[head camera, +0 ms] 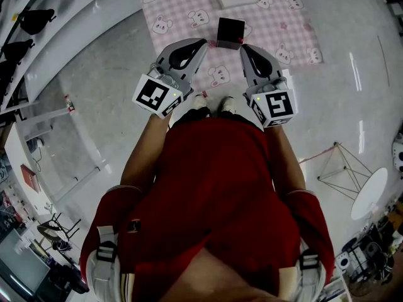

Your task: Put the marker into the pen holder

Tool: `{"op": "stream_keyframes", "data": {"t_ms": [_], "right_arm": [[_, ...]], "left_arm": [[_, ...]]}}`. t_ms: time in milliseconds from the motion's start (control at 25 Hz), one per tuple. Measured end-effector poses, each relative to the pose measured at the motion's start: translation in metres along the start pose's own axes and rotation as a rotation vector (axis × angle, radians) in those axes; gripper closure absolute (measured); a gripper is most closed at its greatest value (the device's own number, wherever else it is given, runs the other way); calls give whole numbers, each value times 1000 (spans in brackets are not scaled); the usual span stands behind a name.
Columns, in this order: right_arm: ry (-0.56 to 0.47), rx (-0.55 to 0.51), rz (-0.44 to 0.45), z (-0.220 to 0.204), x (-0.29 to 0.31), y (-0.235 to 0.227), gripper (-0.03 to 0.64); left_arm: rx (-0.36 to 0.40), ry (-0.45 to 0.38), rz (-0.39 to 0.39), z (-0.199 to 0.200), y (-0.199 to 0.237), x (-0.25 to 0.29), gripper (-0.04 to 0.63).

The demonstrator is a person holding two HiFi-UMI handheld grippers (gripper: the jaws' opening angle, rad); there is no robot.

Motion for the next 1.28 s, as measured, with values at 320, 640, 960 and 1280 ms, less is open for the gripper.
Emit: {"op": "stream_keyframes", "data": {"t_ms": [320,640,960,1280], "right_arm": [[-12,-5,7,9,-6,5,618],[-6,2,5,6,-7,8,618],[-9,7,-5,7,-9,6,618],[-2,9,-8,1,-7,5,618]], "left_arm": [[-4,-2,-4,0,-3,1,589],[-6,-1,5,-1,0,-4,589],[-10,-4,14,0,2,-5,589],[-12,0,15,-4,5,-4,589]]}}
Point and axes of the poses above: the fingertips, and each gripper's own axes: x forward along the fingers, y to its left, z out of its top, the point moved 1 cm from there along -x, backward along the fingers, and after that the axes turned 12 degrees about z, right-handed, at the moved point
